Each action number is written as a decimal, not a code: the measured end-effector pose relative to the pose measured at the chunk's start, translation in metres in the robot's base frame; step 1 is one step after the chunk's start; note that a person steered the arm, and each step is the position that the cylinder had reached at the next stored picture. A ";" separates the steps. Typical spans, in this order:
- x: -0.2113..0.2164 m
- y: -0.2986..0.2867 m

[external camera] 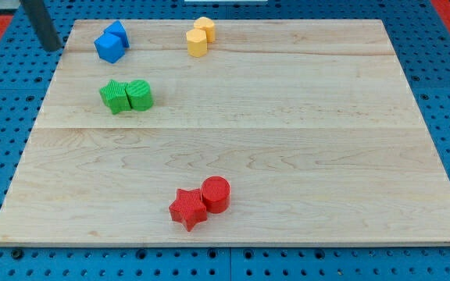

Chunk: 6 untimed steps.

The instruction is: Push blue triangle towards top right

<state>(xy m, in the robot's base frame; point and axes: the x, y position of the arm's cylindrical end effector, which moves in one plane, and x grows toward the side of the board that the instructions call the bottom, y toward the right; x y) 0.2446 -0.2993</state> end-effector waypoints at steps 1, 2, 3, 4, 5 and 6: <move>-0.041 0.037; -0.039 0.119; 0.004 0.115; 0.026 0.111; 0.034 0.142; 0.047 0.181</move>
<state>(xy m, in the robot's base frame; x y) 0.2911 -0.1183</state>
